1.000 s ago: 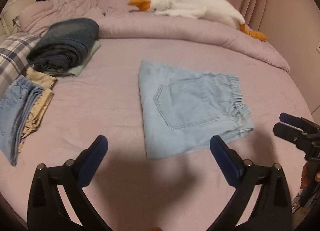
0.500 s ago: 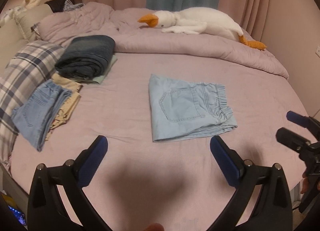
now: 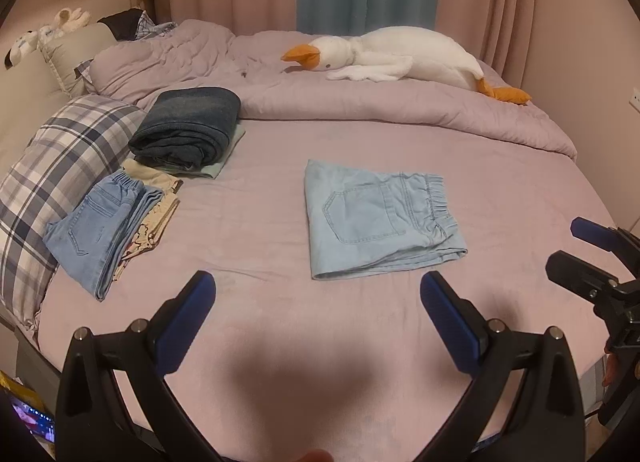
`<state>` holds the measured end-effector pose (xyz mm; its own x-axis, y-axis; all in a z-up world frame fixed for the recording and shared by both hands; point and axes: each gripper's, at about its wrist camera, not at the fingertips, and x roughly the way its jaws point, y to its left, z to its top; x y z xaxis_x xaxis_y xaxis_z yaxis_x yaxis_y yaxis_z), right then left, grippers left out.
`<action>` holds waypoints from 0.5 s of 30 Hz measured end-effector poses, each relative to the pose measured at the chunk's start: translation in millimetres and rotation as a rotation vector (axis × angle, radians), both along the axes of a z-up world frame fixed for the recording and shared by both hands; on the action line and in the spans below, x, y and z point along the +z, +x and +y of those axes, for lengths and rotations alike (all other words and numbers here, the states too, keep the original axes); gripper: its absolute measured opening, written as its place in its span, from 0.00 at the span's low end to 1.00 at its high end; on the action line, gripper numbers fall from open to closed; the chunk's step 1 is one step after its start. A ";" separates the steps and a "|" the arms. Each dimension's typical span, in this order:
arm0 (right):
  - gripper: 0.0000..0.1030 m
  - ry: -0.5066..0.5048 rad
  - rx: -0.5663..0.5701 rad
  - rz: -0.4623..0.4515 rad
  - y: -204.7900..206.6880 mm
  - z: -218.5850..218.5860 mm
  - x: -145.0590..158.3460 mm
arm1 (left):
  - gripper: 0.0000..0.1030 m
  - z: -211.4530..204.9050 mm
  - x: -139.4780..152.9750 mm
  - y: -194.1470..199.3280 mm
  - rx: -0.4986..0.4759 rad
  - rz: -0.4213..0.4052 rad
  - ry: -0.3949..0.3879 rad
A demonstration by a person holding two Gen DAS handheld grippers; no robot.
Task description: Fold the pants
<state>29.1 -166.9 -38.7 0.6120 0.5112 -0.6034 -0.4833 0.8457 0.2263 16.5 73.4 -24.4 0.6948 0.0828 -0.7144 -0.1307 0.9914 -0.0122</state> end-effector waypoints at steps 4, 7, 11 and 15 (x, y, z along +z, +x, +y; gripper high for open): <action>0.99 0.001 -0.002 0.006 -0.2 0.5 -0.9 | 0.99 -2.8 0.7 -1.6 0.006 -0.004 0.006; 0.99 -0.001 -0.002 0.007 -1.2 1.6 -0.4 | 0.99 -4.6 0.2 -3.3 0.006 -0.004 0.008; 0.99 -0.002 -0.001 0.007 -1.8 2.4 -0.4 | 0.99 -5.1 -0.5 -3.9 0.004 -0.002 0.014; 0.99 -0.007 0.003 0.005 -1.6 3.9 -0.7 | 0.99 -6.1 -0.5 -4.1 0.008 -0.004 0.018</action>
<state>27.5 -163.0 -39.4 0.6077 0.5085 -0.6101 -0.4844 0.8460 0.2226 12.4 67.3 -24.9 0.6972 0.1012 -0.7097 -0.1382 0.9904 0.0055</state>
